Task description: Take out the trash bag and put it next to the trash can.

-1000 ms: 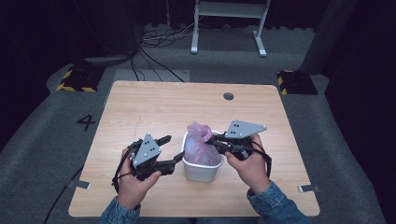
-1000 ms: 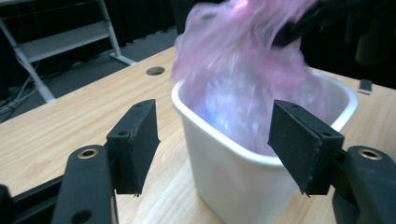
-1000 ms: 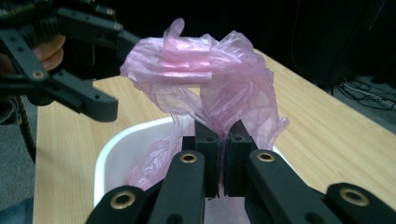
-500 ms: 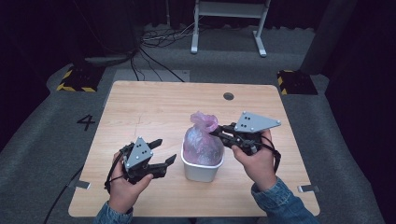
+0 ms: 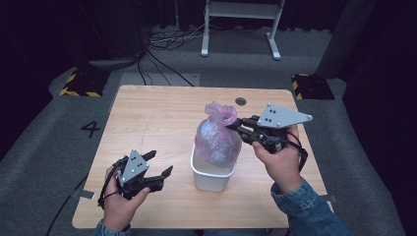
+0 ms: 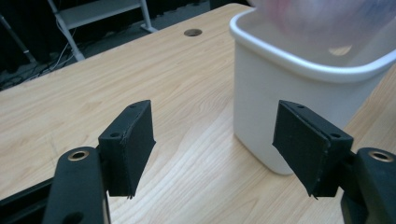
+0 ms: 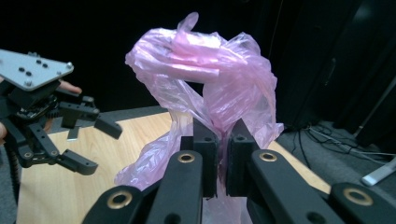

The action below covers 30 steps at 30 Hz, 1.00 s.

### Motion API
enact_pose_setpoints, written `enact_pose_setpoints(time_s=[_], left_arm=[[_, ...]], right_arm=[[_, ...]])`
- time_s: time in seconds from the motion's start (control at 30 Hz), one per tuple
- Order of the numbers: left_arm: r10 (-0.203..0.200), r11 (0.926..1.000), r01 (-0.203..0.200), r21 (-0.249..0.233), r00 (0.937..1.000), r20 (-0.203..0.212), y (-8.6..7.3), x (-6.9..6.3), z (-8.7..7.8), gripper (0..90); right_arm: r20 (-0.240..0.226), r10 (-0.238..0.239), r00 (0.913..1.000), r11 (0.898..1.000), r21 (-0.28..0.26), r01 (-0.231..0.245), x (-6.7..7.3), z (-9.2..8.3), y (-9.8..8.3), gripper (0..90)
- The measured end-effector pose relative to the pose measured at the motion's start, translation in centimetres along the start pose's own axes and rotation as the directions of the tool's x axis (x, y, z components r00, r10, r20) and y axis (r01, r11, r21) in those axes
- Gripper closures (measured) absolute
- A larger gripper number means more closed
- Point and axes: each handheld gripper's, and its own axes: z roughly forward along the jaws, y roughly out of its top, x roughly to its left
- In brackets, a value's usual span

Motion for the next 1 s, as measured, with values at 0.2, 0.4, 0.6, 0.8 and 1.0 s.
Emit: enact_pose_setpoints(time_s=[0.2, 0.4, 0.6, 0.8, 1.0], left_arm=[[-0.015, 0.9996, 0.016, 0.023, 0.9997, -0.021, -1.1, 0.9, -0.5, 26.4], [-0.032, 0.9989, 0.033, 0.031, 0.9987, -0.039, -1.8, 1.7, -0.5, 25.9], [-0.034, 0.9980, 0.036, 0.052, 0.9984, -0.044, -2.2, 2.1, -0.4, 25.6], [-0.050, 0.9970, 0.053, 0.057, 0.9973, -0.054, -2.9, 2.8, -0.3, 25.4], [-0.066, 0.9959, 0.070, 0.058, 0.9948, -0.078, -3.7, 3.4, -0.4, 25.3]], right_arm=[[0.037, -0.005, 0.9993, 1.000, -0.018, 0.005, -0.9, -1.2, 0.8, 86.1], [0.089, -0.013, 0.9959, 0.999, -0.034, 0.016, -2.0, -2.9, 1.7, 86.2], [0.147, -0.021, 0.9890, 0.999, -0.029, 0.025, -3.3, -4.5, 2.3, 86.3], [0.217, -0.023, 0.9759, 1.000, 0.000, 0.023, -4.7, -5.9, 1.9, 86.3], [0.252, 0.013, 0.9677, 0.999, 0.047, -0.025, -6.3, -6.4, -0.3, 86.3]])
